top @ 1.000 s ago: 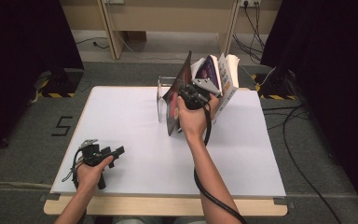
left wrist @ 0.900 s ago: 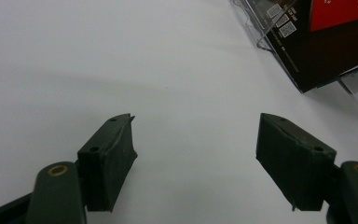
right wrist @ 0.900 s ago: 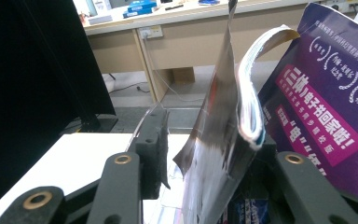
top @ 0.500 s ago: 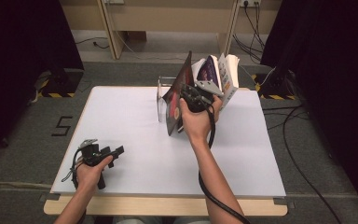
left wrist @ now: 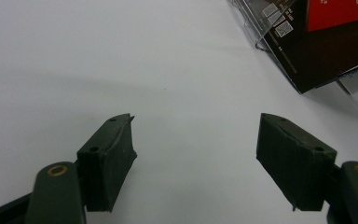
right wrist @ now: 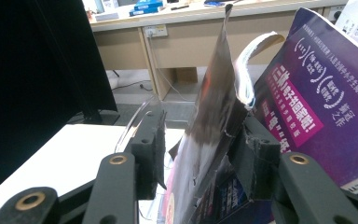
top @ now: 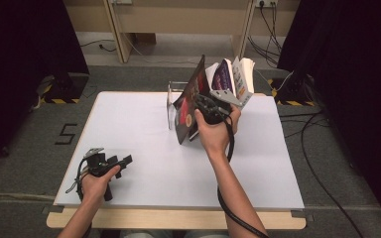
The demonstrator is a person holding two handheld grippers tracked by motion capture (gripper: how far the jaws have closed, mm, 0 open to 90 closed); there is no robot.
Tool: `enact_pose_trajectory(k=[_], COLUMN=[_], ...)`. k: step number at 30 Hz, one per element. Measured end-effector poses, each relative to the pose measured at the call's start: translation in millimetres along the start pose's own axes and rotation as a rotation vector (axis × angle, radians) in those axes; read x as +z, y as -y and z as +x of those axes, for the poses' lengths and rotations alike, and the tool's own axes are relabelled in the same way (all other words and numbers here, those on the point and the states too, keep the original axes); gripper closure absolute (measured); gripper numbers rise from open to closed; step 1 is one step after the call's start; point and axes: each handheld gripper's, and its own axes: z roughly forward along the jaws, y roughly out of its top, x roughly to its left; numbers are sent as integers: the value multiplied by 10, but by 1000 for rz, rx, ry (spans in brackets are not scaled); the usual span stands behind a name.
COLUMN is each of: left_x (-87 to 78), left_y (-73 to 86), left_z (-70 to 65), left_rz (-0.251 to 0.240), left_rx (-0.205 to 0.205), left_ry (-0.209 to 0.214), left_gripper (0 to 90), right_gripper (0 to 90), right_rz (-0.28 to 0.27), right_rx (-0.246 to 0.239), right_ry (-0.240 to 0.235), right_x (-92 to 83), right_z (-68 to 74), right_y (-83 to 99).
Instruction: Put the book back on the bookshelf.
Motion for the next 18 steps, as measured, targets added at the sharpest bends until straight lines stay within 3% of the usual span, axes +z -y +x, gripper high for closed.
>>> enact_pose_trajectory(k=[18], left_x=[-11], left_y=[-1], left_z=[-7], left_rz=[-4], left_rx=[2], left_ry=[1], left_gripper=[262], right_gripper=[563], right_rz=[10], right_rx=[-26], right_ry=[2], right_x=[-149], right_z=[-65], right_y=[85])
